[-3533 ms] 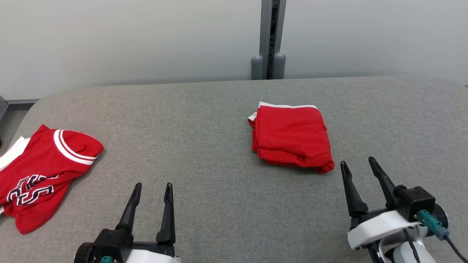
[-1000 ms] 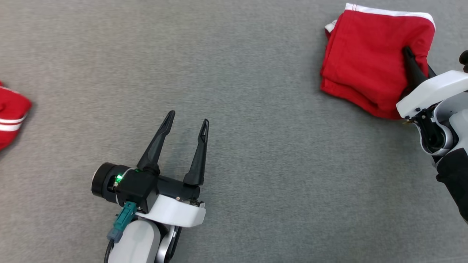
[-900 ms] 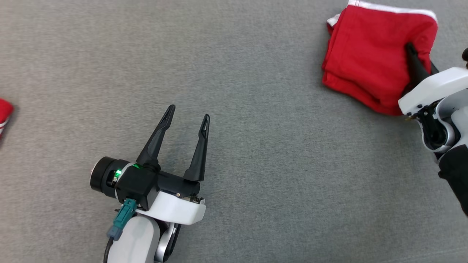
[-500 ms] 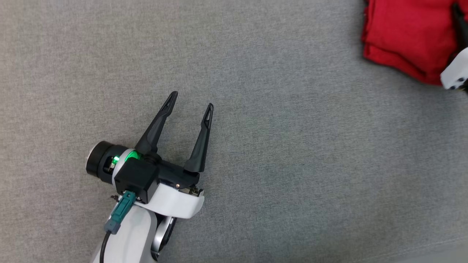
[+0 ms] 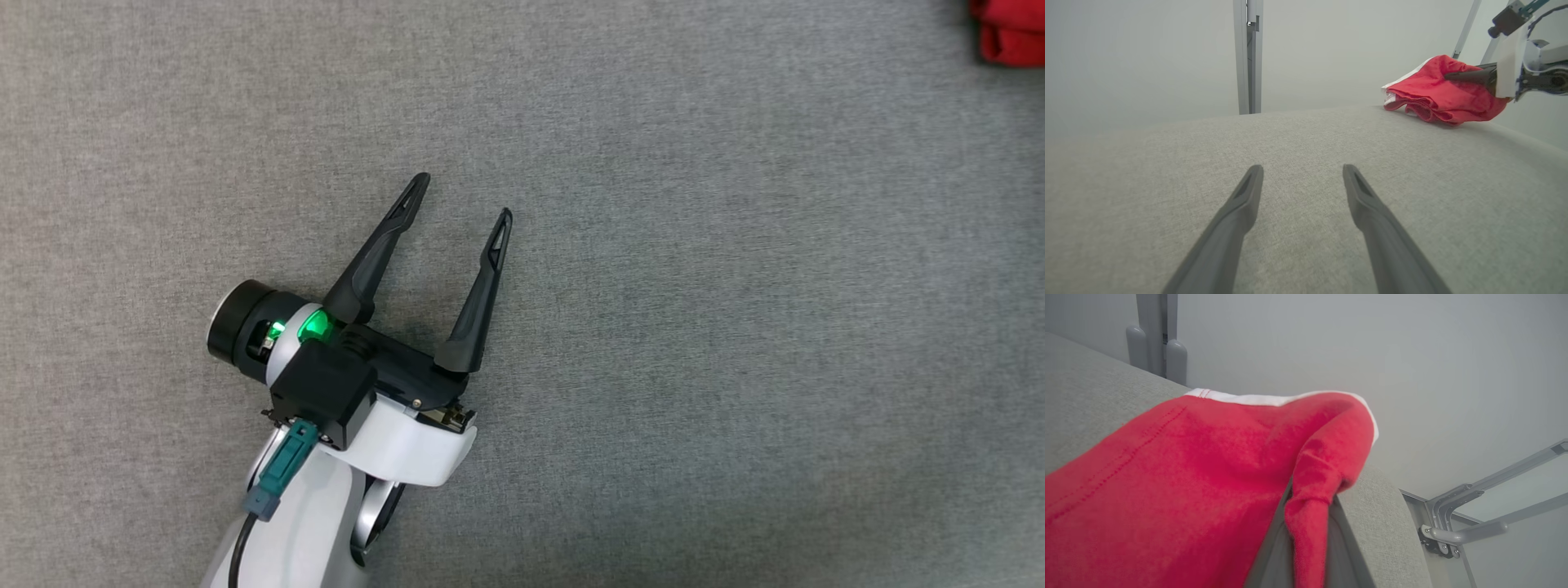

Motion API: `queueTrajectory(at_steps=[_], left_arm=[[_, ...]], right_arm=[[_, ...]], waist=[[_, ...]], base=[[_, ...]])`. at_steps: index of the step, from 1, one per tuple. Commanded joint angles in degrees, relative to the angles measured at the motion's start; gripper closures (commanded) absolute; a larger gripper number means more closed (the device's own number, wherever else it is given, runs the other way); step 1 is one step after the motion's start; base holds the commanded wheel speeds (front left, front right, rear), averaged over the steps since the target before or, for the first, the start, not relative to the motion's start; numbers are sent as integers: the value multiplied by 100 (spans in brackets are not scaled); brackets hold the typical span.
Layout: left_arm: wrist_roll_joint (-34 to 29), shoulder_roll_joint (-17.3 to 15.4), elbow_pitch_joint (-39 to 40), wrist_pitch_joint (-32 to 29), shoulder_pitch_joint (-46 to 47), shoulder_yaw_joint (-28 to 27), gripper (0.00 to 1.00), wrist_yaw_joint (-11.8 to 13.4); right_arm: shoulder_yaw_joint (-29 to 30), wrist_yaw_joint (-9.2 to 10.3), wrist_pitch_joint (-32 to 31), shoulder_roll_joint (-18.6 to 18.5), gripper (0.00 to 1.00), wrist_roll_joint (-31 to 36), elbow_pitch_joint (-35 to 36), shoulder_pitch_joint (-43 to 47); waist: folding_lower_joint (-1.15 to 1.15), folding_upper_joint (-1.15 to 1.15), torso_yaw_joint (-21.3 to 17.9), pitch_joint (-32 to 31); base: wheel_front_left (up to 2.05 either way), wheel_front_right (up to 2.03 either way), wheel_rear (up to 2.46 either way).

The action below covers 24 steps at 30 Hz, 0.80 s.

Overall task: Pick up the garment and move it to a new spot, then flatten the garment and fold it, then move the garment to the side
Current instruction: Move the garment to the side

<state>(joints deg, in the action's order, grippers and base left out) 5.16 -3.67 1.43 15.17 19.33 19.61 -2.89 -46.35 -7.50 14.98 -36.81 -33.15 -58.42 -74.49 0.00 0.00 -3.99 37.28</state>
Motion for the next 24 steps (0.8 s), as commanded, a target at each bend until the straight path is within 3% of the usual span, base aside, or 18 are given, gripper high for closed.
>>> queueTrajectory(at_steps=[1, 13, 15, 16, 19, 20, 21, 24], left_arm=[[-24, -73, -68, -13, 68, -28, 0, 7], [-48, -72, -145, -20, 246, 12, 0, -30], [-29, -61, -166, -20, 276, 46, 0, -34], [-12, -54, -167, -19, 285, 60, 0, -34], [31, -39, -161, -18, 282, 79, 0, -14], [47, -36, -158, -18, 271, 79, 0, -9], [57, -30, -160, -18, 261, 80, 0, -12], [74, -23, -158, -17, 252, 80, 0, -10]], right_arm=[[28, 1, 37, -66, 100, 108, -40, -82], [112, 1, 38, -213, 100, 1029, -490, -516], [245, 2, 38, -213, 82, 1157, -537, -558], [309, 1, 38, -218, 61, 1246, -544, -570], [504, 2, 38, -209, 54, 1518, -674, -536], [621, 2, 38, -227, 8, 1565, -728, -568], [723, 2, 38, -227, 0, 1661, -771, -590], [902, 1, 38, -202, 0, 1889, -807, -599]], waist=[[0, 0, 51, 70], [0, 0, 158, 277], [0, 0, 182, 251], [0, 0, 195, 232], [0, 0, 221, 164], [0, 0, 230, 147], [0, 0, 241, 130], [0, 0, 259, 97]], base=[[0, 0, 0], [0, 0, 0], [0, 0, 0], [0, 0, 0], [0, 0, 0], [0, 0, 0], [0, 0, 0], [0, 0, 0]])
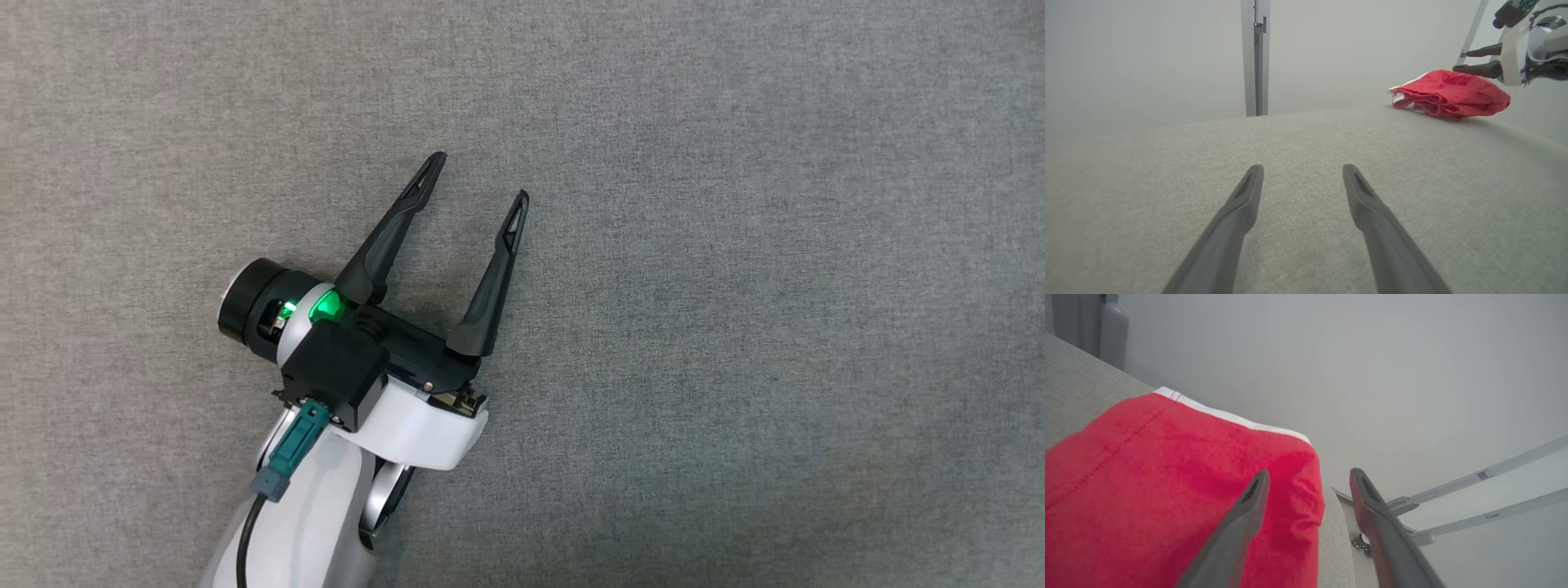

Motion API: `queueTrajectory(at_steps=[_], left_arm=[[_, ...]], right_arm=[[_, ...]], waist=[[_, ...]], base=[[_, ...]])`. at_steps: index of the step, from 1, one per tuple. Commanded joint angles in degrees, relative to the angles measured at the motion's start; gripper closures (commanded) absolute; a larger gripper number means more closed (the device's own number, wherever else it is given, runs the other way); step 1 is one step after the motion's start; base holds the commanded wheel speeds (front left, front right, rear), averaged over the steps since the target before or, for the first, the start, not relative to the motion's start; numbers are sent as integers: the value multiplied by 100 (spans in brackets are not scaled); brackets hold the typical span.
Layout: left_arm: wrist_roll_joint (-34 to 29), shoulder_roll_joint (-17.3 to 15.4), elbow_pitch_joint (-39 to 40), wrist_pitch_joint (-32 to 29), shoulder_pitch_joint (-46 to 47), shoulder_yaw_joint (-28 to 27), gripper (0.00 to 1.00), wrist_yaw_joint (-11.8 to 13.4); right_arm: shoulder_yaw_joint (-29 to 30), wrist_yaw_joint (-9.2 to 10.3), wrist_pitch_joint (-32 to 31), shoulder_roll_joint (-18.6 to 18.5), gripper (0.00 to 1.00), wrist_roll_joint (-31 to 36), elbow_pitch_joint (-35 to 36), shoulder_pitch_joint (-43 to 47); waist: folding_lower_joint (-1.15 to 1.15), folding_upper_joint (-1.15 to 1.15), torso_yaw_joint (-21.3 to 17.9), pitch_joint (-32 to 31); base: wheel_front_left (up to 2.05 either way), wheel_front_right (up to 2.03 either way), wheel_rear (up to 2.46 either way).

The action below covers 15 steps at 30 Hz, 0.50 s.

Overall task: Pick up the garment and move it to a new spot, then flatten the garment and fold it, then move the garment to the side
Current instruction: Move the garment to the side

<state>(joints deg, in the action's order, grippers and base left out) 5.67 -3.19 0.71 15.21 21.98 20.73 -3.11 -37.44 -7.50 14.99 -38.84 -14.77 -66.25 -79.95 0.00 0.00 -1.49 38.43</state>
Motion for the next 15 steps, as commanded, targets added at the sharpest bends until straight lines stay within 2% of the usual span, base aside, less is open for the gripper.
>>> queueTrajectory(at_steps=[1, 4, 7, 12, 15], left_arm=[[32, -67, -78, -17, -18, -32, 0, 17], [48, -52, -77, -16, -49, -38, 0, 32], [82, -42, -69, -15, -91, -65, 0, 64], [213, -13, -87, -14, -227, -114, 0, 138], [325, -3, -141, -14, -373, -177, 0, 219]], right_arm=[[120, 2, 37, 1, 0, 171, -4, -55], [491, 2, 37, 29, 0, 599, 137, -31], [1019, 1, 36, 269, 0, 974, 496, 100], [1971, 1, 25, 1000, 0, 1311, 1433, 833], [2290, 1, 25, 1519, 0, 1278, 1956, 1438]], waist=[[0, 0, 16, -36], [0, 0, 19, -115], [0, 0, 9, -237], [0, 0, -1, -606], [0, 0, 13, -895]], base=[[0, 0, 0], [0, 0, 0], [0, 0, 0], [0, 0, 0], [0, 0, 0]])
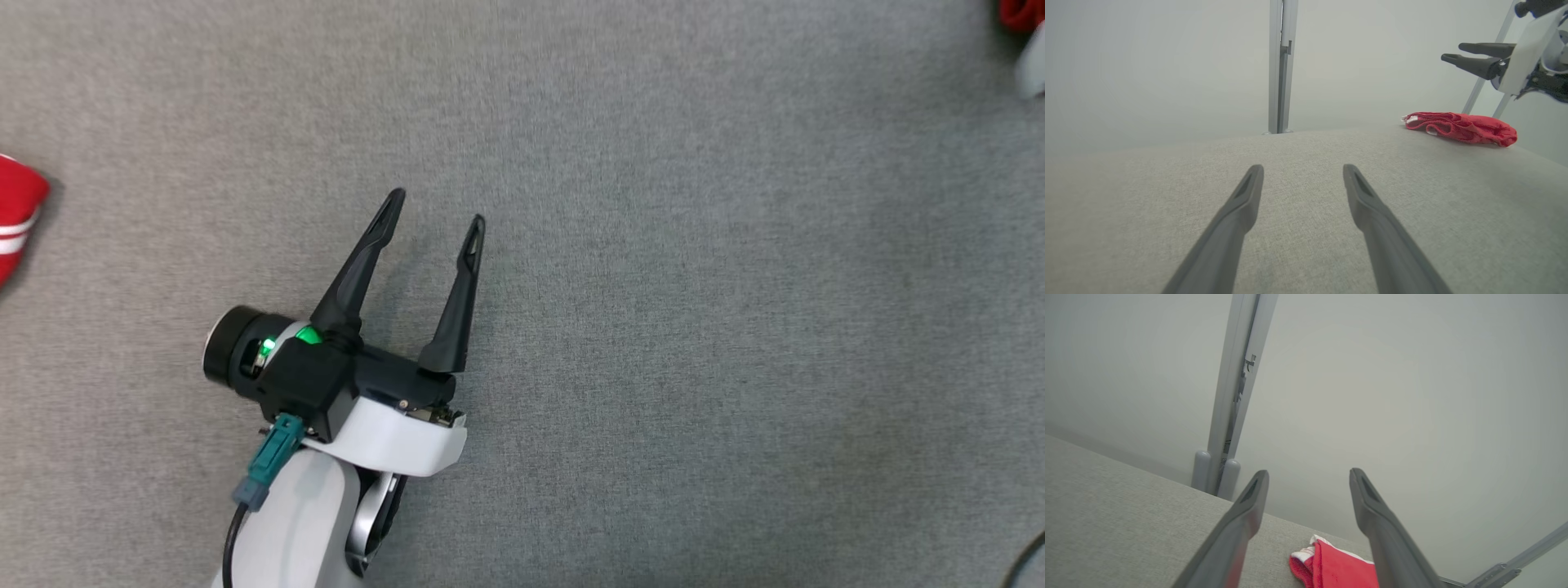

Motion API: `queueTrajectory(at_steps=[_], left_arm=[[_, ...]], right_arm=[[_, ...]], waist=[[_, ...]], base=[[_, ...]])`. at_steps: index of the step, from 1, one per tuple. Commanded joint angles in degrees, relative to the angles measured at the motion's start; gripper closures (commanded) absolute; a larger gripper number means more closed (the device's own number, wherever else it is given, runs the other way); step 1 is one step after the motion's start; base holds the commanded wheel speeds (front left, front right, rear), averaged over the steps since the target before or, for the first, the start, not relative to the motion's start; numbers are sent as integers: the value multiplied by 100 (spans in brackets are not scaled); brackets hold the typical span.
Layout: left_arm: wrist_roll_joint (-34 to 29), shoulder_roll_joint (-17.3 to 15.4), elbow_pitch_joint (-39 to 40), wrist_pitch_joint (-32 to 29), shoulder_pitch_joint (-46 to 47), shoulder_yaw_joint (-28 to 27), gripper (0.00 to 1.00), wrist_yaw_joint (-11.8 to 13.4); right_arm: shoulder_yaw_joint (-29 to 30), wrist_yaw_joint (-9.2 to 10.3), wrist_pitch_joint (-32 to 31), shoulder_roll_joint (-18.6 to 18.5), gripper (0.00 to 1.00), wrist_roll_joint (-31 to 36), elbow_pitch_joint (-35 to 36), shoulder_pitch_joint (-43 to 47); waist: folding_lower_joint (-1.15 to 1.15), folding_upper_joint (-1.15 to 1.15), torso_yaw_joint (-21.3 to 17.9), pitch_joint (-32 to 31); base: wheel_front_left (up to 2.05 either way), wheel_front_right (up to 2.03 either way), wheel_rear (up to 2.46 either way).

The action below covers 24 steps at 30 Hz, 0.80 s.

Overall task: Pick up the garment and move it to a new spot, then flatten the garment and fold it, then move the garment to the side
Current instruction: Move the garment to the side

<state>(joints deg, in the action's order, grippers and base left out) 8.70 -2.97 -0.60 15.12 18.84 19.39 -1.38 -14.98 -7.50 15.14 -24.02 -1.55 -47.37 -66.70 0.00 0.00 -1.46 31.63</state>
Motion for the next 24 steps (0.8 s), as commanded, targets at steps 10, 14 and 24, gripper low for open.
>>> queueTrajectory(at_steps=[10, 14, 24], left_arm=[[414, -3, -108, -4, -480, -424, 0, 360], [517, -2, -161, -3, -664, -637, 0, 441], [664, -2, -357, -3, -1257, -1196, 0, 411]], right_arm=[[663, 1, 9, 1263, 0, -497, 1408, 2052], [694, 1, 9, 1604, 0, -561, 1751, 2806], [885, 1, 9, 1978, 0, -744, 2943, 4819]], waist=[[0, 0, 154, -1117], [0, 0, 172, -1479], [0, 0, 269, -2353]], base=[[0, 0, 0], [0, 0, 0], [0, 0, 0]])
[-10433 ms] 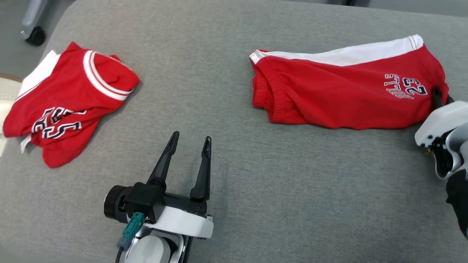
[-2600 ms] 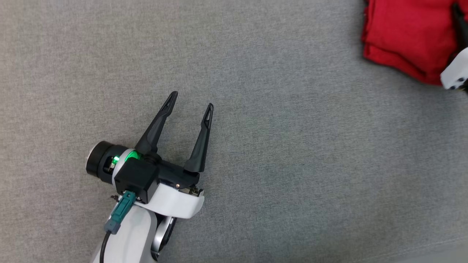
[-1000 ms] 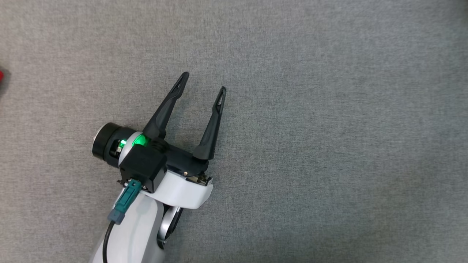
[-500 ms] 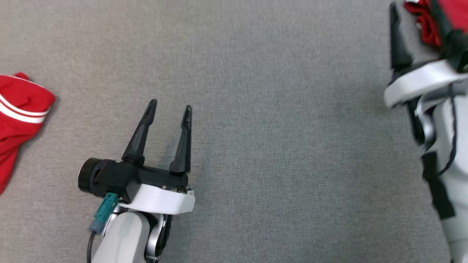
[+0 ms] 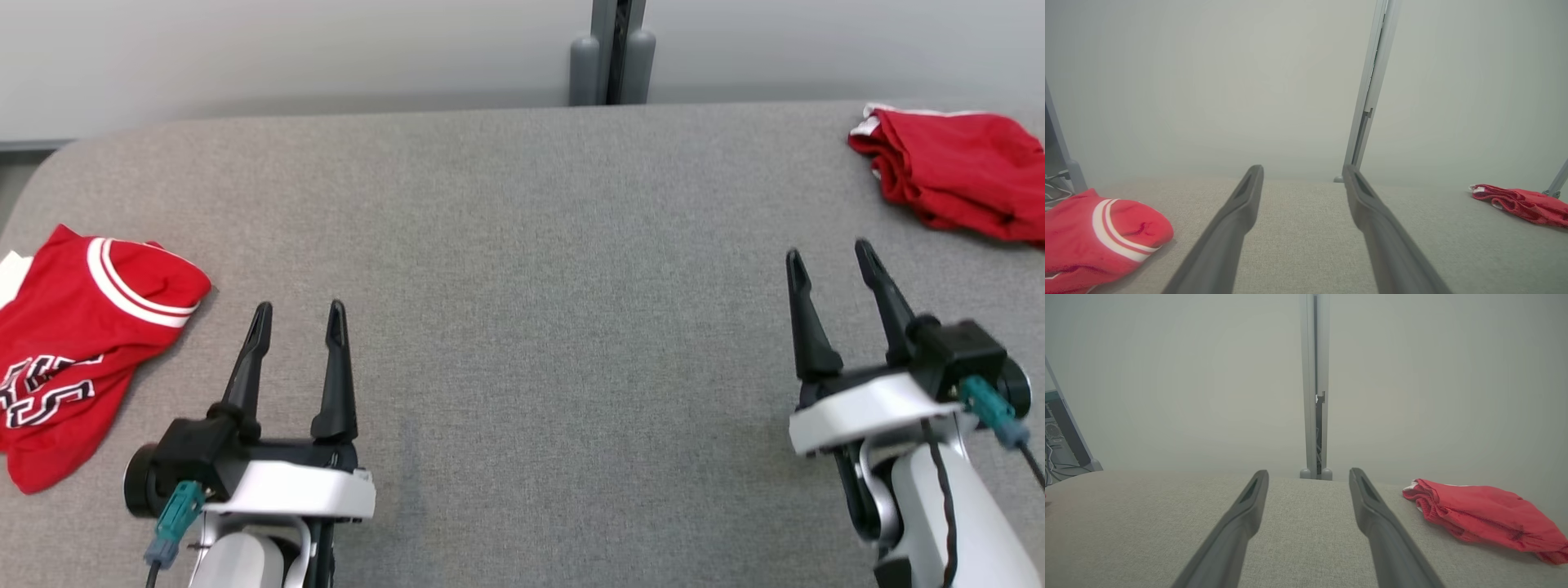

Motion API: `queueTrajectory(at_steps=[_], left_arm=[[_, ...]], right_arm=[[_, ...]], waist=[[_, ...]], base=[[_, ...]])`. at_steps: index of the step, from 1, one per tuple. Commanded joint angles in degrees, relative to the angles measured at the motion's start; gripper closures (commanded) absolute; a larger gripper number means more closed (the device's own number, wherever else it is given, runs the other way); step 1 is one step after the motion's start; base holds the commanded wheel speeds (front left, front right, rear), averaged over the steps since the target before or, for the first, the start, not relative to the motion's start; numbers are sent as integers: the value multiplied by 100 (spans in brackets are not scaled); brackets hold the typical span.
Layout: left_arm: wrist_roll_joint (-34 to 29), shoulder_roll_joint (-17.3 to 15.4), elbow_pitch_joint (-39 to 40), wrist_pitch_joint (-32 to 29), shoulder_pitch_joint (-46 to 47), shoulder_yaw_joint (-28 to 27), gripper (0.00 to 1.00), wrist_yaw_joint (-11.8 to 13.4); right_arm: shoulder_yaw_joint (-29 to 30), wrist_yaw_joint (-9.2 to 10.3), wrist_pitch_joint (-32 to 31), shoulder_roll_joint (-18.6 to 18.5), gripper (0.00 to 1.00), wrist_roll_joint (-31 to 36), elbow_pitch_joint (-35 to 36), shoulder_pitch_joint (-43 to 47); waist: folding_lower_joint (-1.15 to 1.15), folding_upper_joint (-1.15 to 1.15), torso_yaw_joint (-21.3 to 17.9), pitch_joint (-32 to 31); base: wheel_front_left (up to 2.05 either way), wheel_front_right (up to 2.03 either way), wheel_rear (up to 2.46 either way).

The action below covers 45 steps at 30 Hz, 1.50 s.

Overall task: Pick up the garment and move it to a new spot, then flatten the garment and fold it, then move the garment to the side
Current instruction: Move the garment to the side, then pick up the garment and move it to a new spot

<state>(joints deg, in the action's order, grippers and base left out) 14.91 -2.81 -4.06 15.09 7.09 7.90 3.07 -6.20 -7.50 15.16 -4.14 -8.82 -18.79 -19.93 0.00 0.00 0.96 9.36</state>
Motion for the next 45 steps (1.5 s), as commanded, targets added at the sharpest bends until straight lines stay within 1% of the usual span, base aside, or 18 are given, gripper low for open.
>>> queueTrajectory(at_steps=[1, 2, 9, 13, 20, 30, 45], left_arm=[[42, -18, -25, 1, -118, -78, 0, -48], [42, -18, -25, 1, -118, -78, 0, -48], [9, -17, -19, 1, -510, -237, 0, -181], [50, -17, -63, 1, -768, -335, 0, -252], [-26, -16, -234, 0, -954, -444, 0, -362], [-32, -18, -331, 0, -1019, -366, 0, -324], [0, -18, -406, 0, -1057, -292, 0, -295]], right_arm=[[-9, 1, 8, 4, 0, -17, 155, 273], [-9, 1, 8, 4, 0, -17, 155, 273], [67, 1, 9, 21, 0, -188, 663, 1007], [-28, 1, 8, 24, 0, -223, 743, 1318], [-189, 1, 8, 35, 0, -253, 690, 1566], [-197, 1, 8, 67, 0, -287, 671, 1750], [-202, 1, 8, 84, 0, -255, 706, 1805]], waist=[[0, 0, 24, -176], [0, 0, 24, -176], [0, 0, -20, -511], [0, 0, -99, -667], [0, 0, -168, -817], [0, 0, -151, -938], [0, 0, -176, -940]], base=[[0, 0, 0], [0, 0, 0], [0, 0, 0], [0, 0, 0], [0, 0, 0], [0, 0, 0], [0, 0, 0]])
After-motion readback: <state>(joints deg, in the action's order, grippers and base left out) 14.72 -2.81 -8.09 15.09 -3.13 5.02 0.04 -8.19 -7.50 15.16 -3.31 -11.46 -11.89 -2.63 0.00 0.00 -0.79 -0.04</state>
